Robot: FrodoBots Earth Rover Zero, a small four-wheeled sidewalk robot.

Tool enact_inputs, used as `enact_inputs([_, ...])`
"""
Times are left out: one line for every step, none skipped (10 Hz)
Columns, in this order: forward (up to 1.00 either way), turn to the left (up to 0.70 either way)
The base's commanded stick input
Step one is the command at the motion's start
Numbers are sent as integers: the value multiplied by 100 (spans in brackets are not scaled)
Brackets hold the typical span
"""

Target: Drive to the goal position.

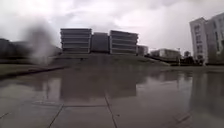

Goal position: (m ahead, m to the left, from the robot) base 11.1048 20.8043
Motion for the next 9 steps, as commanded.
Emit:
enact_inputs([70,0])
enact_inputs([70,0])
enact_inputs([70,0])
enact_inputs([70,0])
enact_inputs([70,0])
enact_inputs([70,0])
enact_inputs([70,0])
enact_inputs([70,0])
enact_inputs([70,0])
